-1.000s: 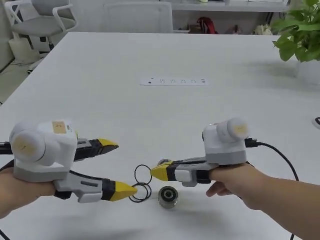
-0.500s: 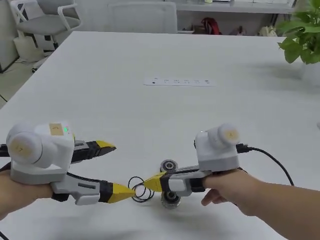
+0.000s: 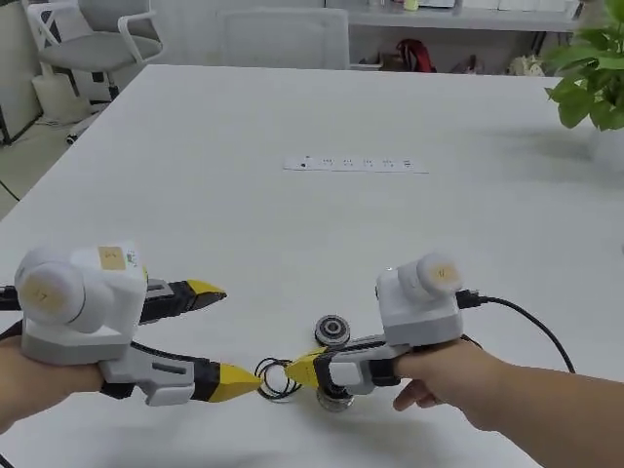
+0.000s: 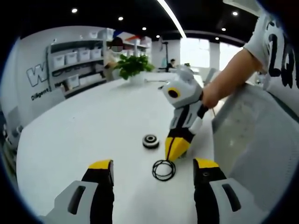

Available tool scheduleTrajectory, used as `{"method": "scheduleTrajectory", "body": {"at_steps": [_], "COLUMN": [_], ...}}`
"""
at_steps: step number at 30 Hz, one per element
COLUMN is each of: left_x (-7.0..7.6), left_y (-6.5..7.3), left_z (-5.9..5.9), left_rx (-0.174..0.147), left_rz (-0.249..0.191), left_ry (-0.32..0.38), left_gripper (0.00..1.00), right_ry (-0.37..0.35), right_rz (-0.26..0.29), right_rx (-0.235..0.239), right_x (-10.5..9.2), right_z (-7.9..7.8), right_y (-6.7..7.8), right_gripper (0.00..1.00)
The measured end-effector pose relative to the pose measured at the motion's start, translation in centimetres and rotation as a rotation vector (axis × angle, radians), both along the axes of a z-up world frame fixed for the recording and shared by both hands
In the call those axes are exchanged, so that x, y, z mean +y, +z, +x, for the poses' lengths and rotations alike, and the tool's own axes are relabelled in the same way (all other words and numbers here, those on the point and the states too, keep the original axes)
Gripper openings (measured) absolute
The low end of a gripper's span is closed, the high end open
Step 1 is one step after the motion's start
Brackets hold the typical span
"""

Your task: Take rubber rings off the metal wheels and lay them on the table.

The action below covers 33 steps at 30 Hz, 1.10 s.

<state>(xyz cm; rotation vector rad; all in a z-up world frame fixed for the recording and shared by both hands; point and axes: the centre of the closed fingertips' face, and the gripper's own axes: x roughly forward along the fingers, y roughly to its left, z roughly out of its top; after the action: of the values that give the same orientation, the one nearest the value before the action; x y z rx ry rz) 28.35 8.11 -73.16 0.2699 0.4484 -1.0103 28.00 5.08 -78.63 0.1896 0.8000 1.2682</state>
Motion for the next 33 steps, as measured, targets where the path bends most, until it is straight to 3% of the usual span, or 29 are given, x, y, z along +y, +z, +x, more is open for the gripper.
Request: {"method": "scheduleTrajectory", "body": {"at_steps": [14, 33], "left_x": [-0.6, -1.2], "left_y": [0.0, 0.3], "left_z": [0.0, 0.9], "left_rx": [0.003, 0.002], "left_rz": [-0.003, -0.006], "left_ry": [-0.008, -0.015], "left_gripper": [0.7, 0.68], "right_ry": [0.015, -0.033], "right_rz": [-0.042, -0.015], "right_rx": [-0.079, -0.114], "right_x": [-0.4, -1.4], "right_z": [0.3, 2.1], "right_y": [-0.4, 1.2], "right_gripper": [0.1, 0.13]}}
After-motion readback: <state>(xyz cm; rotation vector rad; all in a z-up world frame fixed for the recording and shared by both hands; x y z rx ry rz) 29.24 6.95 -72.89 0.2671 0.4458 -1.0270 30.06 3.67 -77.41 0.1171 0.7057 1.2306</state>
